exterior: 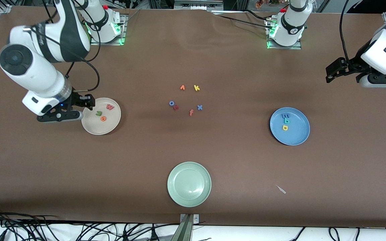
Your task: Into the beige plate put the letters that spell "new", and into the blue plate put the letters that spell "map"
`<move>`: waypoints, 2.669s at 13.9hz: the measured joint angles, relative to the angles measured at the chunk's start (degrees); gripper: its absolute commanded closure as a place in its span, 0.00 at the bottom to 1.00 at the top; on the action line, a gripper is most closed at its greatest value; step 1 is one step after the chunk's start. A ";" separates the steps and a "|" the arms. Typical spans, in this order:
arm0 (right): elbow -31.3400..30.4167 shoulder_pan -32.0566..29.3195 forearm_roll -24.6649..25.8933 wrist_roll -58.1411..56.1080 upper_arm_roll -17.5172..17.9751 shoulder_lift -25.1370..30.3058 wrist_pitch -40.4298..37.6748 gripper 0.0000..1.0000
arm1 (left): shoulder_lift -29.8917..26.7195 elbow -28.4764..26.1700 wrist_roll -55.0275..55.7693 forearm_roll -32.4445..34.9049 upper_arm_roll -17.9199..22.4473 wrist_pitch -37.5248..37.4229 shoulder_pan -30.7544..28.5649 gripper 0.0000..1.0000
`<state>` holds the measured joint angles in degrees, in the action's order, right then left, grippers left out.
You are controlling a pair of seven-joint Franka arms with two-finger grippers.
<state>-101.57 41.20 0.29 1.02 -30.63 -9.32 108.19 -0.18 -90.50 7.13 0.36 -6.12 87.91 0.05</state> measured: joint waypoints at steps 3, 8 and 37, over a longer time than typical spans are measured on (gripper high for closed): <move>3.78 -0.23 0.00 -1.02 1.25 0.57 -2.70 0.01 | 0.00 0.03 -0.15 0.00 -0.01 0.00 0.00 0.00; 6.63 -19.71 0.01 -1.12 19.87 2.20 -4.40 0.00 | 0.03 0.03 -0.28 0.00 -0.03 0.07 0.00 0.00; 18.21 -34.07 -0.67 -2.28 29.80 3.04 -22.00 0.00 | 0.03 0.04 -0.84 0.00 -1.67 0.07 -0.07 0.00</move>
<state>-83.37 7.13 -0.38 -1.25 -0.83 -6.28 86.19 -0.14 -90.47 6.29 0.37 -7.79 87.99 -0.02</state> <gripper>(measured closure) 0.000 0.000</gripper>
